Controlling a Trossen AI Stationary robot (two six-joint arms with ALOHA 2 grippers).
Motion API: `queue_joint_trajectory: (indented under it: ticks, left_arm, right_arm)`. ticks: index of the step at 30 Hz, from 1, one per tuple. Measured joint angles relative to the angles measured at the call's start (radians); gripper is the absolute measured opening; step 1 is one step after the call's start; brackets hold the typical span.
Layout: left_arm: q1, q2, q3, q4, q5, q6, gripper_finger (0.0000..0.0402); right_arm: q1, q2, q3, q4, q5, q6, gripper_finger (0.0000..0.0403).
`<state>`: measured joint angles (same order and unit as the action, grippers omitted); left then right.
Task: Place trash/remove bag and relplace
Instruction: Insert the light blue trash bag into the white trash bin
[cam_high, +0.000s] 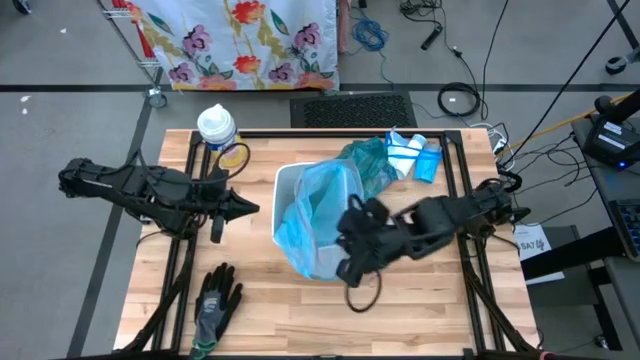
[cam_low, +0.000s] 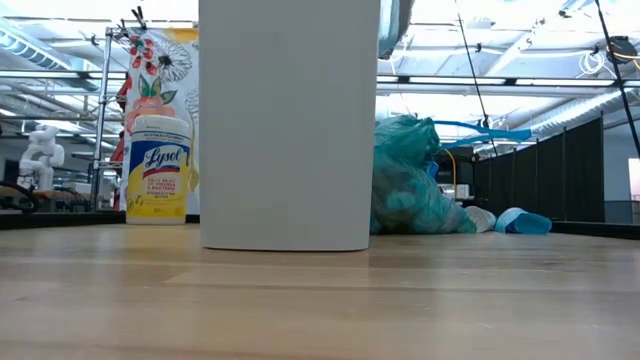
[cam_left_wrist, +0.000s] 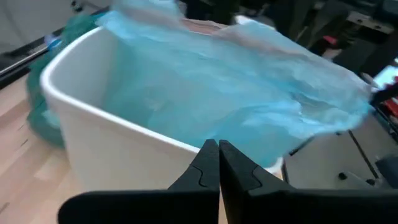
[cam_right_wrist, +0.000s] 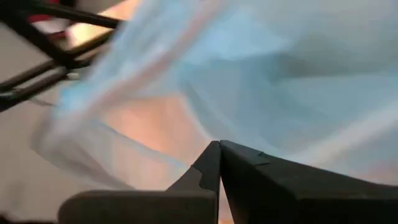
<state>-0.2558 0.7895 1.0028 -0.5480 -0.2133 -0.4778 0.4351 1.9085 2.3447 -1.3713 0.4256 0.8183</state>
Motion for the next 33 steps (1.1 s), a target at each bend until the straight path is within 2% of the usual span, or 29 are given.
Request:
queue_joint_trajectory:
  ticks: [5,10,14,17,20,23,29,33]
  left_arm:
    - [0.0,0.086,0.116,-0.145,-0.036,-0.015,0.0]
    - [0.0,0.175,0.251,-0.268,-0.065,0.015,0.0]
    - [0.009,0.219,0.316,-0.305,-0.07,0.058,0.0]
    - [0.01,0.232,0.339,-0.283,-0.069,0.098,0.0005]
    - [0.009,0.234,0.339,-0.248,-0.068,0.098,0.0017]
    - [0.017,0.252,0.339,-0.217,-0.077,0.07,0.0032]
    - [0.044,0.281,0.338,-0.164,-0.108,0.012,0.0086]
    - [0.053,0.3,0.338,-0.073,-0.107,0.012,0.0119]
  right_arm:
    - [0.137,-0.019,0.0,-0.198,0.176,0.182,0.0]
    - [0.306,-0.027,-0.056,-0.196,0.343,0.332,0.0]
    - [0.373,-0.062,-0.196,-0.197,0.409,0.494,0.0]
    - [0.398,-0.095,-0.348,-0.173,0.414,0.633,0.0]
    - [0.413,-0.148,-0.543,-0.02,0.416,0.689,0.0]
    - [0.419,-0.229,-0.775,0.252,0.437,0.68,0.0]
    - [0.4,-0.442,-1.232,0.818,0.451,0.579,0.0]
    - [0.368,-0.597,-1.456,1.089,0.471,0.482,0.0]
